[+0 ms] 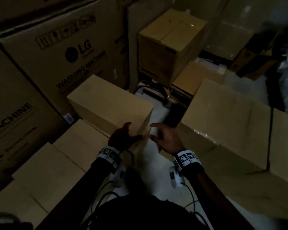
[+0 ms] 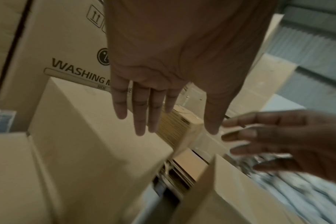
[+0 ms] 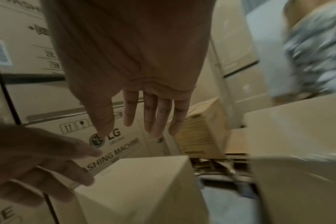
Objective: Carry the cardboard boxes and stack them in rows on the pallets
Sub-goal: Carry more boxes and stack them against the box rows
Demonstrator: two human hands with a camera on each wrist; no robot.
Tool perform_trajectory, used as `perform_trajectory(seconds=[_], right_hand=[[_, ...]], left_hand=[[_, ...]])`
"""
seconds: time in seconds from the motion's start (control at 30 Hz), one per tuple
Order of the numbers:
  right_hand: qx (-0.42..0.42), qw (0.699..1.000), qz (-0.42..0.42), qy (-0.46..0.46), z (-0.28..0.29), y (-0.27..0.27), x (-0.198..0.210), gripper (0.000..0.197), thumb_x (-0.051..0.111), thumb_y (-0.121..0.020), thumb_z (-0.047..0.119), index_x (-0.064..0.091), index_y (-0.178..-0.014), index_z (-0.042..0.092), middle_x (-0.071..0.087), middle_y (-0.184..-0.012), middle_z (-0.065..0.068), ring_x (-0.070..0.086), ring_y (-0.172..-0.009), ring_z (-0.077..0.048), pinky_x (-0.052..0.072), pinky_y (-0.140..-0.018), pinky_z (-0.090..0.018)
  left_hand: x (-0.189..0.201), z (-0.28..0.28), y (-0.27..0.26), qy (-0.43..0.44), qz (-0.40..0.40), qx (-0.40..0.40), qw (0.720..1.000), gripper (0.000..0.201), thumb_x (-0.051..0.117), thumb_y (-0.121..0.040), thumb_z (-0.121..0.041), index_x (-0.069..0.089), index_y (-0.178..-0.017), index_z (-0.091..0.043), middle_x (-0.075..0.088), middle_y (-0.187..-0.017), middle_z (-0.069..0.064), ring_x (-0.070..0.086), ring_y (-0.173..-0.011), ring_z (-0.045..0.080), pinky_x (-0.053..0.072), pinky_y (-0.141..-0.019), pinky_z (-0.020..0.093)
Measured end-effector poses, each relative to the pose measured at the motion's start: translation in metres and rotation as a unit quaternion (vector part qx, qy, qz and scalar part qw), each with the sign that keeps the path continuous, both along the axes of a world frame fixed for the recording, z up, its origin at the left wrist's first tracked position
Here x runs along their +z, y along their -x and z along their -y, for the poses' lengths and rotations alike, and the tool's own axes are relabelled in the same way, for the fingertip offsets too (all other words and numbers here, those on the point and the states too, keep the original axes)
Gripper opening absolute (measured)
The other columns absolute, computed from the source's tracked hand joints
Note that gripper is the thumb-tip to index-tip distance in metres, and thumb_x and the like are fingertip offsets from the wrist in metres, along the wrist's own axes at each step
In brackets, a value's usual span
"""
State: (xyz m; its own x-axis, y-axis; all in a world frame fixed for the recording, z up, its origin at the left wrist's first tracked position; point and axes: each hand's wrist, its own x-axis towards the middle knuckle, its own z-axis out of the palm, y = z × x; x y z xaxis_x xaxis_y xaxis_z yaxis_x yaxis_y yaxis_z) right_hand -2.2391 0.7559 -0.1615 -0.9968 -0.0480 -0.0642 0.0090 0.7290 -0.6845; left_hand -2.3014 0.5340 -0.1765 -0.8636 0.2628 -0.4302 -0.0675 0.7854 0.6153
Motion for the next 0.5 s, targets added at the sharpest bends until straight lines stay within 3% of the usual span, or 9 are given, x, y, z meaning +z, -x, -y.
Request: perform_trajectory(seconds=[0.17,0.27,0.33,0.5], right_hand=[[0.056,0.998,0.015,-0.008,-0.028,0.095,0.005,0.046,0.073,-0.092,0.027,0.061,-0.137,0.03,0.062,-0.138,0.0,0.061,-0.121,-0.021,0.051,-0.097,-0.035],[0.112,0.993,0.033,-0.027,-0.037,0.15,0.002,0.048,0.074,-0.092,0.024,0.062,-0.138,0.024,0.061,-0.139,-0.005,0.061,-0.122,-0.026,0.05,-0.102,-0.039],[0.156,0.984,0.062,-0.053,-0.041,0.189,-0.009,0.053,0.072,-0.093,0.024,0.058,-0.144,0.017,0.058,-0.144,-0.01,0.057,-0.129,-0.03,0.046,-0.109,-0.043],[0.213,0.965,0.125,-0.092,-0.044,0.276,-0.048,0.07,0.062,-0.095,0.048,0.037,-0.157,0.026,0.037,-0.162,-0.003,0.036,-0.147,-0.025,0.031,-0.12,-0.044]], left_hand=[[-0.011,-0.022,0.054,0.017,-0.012,0.061,0.998,0.098,0.065,-0.087,-0.067,0.017,-0.163,-0.027,0.034,-0.162,0.008,0.039,-0.144,0.03,0.037,-0.117,0.041],[-0.023,-0.028,0.071,0.01,0.007,0.117,0.993,0.104,0.068,-0.081,-0.071,0.02,-0.162,-0.027,0.036,-0.16,0.01,0.041,-0.142,0.034,0.037,-0.116,0.044],[-0.033,-0.033,0.077,0.02,0.024,0.156,0.987,0.11,0.061,-0.071,-0.08,0.019,-0.161,-0.033,0.039,-0.156,0.01,0.044,-0.138,0.037,0.04,-0.113,0.05],[-0.055,-0.052,0.098,0.071,0.083,0.241,0.964,0.104,0.064,-0.081,-0.076,0.01,-0.161,-0.038,0.034,-0.159,0.011,0.04,-0.14,0.039,0.042,-0.112,0.051]])
